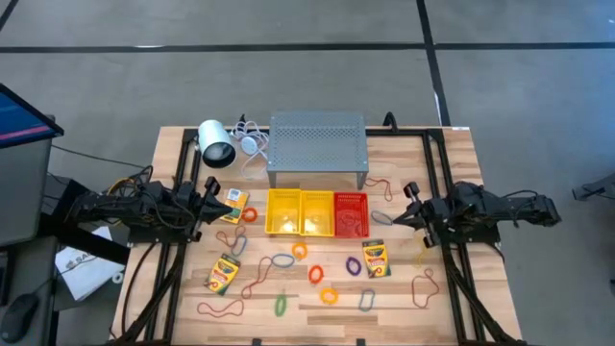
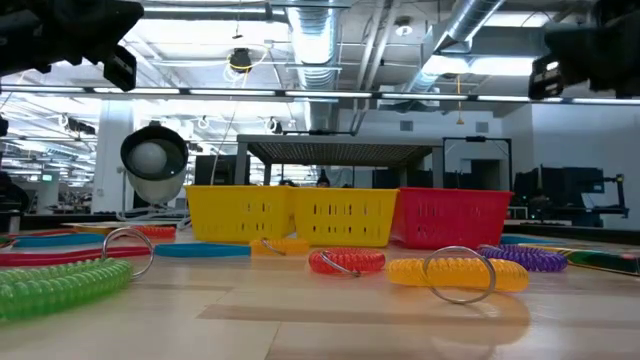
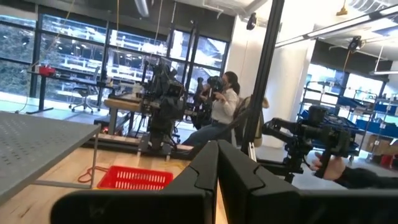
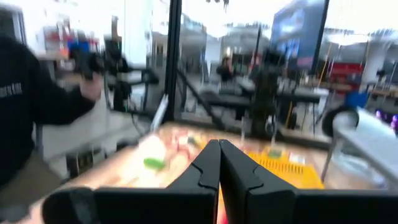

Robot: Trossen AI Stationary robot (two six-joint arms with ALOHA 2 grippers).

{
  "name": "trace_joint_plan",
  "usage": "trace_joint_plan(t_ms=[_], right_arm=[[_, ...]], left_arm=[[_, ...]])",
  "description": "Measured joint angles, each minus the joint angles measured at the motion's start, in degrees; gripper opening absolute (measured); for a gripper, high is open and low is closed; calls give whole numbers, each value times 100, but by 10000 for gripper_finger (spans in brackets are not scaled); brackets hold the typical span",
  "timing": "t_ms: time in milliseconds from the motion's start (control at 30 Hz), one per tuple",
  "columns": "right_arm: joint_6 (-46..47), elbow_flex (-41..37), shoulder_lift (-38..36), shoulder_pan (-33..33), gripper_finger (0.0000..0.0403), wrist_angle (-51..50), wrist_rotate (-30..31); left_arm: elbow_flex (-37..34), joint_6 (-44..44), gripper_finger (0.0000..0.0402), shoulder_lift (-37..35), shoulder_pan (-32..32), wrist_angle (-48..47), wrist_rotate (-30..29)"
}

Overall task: Pick & Place Office Desk Supplies
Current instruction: Put the red rubber band into the left yellow basket

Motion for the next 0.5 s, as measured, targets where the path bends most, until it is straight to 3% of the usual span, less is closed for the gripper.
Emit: trace_joint_plan(t_ms=[300,500], right_arm=[[1917,9,1,0,0,1323,0],[1738,9,1,-13,0,1506,135]], left_arm=[[0,498,3,31,0,406,-3],[0,495,3,408,0,759,-4]])
